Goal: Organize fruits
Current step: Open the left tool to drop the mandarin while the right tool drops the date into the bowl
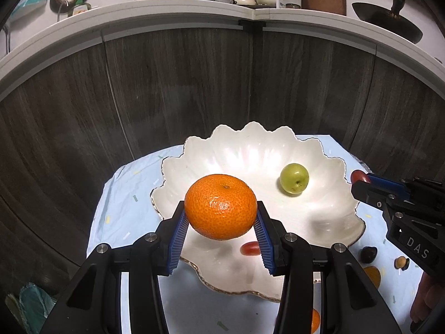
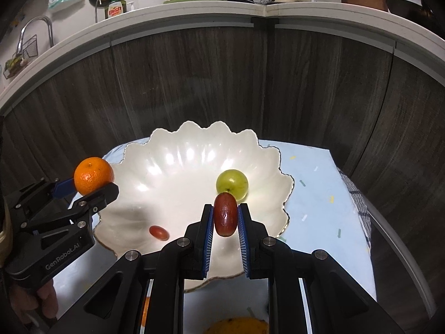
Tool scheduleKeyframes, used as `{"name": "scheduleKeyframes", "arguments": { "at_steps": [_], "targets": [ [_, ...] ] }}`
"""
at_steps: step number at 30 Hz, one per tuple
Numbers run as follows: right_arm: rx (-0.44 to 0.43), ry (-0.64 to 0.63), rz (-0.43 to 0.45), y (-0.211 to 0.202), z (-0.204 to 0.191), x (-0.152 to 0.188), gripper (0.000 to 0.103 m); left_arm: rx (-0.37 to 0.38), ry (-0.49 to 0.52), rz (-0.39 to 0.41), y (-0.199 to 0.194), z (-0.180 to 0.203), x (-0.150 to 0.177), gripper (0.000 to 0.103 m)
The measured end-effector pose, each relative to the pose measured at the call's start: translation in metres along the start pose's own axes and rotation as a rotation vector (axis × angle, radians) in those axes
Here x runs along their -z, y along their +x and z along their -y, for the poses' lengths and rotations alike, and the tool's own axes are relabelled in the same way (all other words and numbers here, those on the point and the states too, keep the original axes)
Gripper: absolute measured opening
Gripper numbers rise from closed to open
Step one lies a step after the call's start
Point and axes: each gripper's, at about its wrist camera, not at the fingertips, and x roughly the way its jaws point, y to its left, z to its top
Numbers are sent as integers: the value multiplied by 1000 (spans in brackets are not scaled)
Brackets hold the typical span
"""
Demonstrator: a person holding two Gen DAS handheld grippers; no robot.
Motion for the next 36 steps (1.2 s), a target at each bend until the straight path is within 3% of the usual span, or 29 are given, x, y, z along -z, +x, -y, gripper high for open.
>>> {"name": "scheduleKeyframes", "arguments": {
  "at_steps": [23, 25, 27, 29, 32, 36],
  "targets": [
    [-20, 30, -139, 25, 4, 8, 20, 27, -34, -104, 23, -8, 7, 47],
    [-19, 32, -141, 25, 4, 7, 25, 26, -36, -110, 23, -8, 7, 48],
    [-10, 34, -136, 23, 4, 6, 47, 24, -33, -95, 20, -8, 7, 55],
    [-4, 35, -125, 21, 5, 6, 49, 15, -26, -72, 16, -7, 6, 63],
    [0, 43, -127, 19, 7, 5, 52, 9, -14, -60, 12, -6, 3, 65],
    [18, 58, -108, 14, 9, 5, 69, -6, -1, -44, 7, -4, 2, 72]
  ]
}}
